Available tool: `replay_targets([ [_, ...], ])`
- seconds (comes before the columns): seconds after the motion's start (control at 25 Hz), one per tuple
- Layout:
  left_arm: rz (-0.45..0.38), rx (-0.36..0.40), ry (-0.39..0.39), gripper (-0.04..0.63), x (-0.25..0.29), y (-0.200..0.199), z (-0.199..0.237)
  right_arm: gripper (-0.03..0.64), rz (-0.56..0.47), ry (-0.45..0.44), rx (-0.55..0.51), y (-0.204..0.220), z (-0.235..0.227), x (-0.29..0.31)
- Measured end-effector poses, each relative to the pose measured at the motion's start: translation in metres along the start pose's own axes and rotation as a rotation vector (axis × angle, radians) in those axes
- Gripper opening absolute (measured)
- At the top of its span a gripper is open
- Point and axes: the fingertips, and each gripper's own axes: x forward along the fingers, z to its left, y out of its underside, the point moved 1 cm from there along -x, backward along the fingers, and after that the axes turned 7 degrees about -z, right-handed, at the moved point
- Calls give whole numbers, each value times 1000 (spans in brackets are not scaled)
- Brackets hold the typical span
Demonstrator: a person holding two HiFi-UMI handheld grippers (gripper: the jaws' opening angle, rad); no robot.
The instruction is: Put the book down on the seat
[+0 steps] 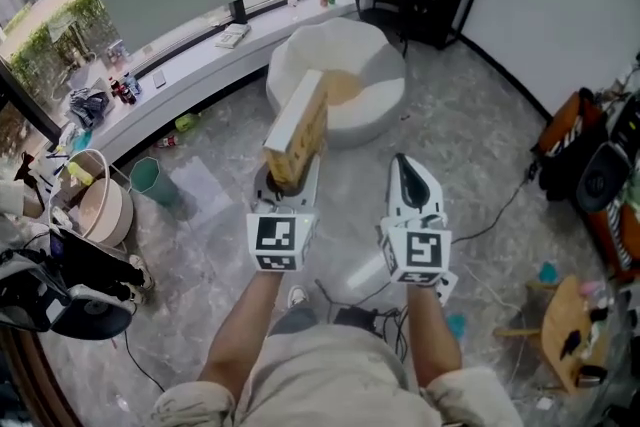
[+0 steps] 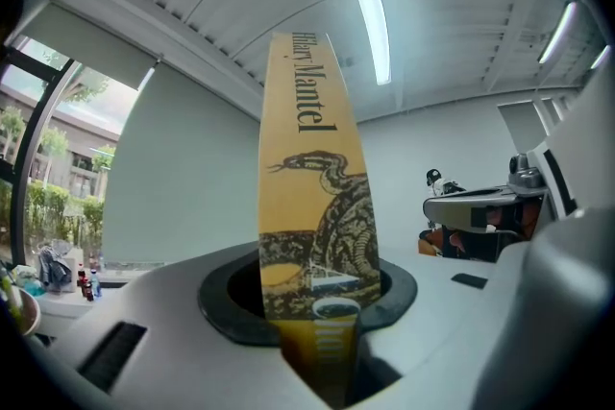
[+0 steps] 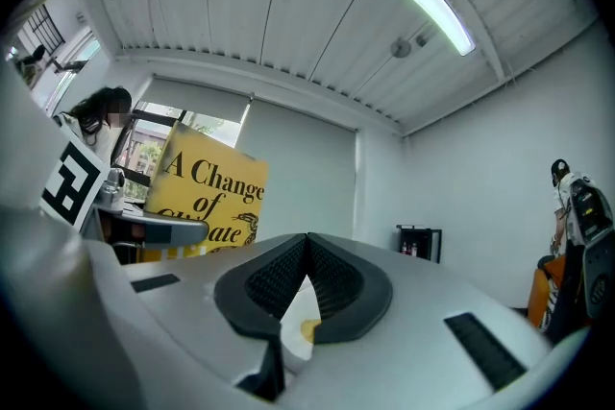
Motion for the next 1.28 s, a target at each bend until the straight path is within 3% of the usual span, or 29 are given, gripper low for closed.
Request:
replay_targets([
  [0.76, 1, -24, 60, 156, 84, 20, 137, 3, 34, 54, -9, 24, 62, 143],
  [1.28, -14, -25, 68, 156, 143, 30, 156, 3, 18, 52, -16, 40, 42, 203],
])
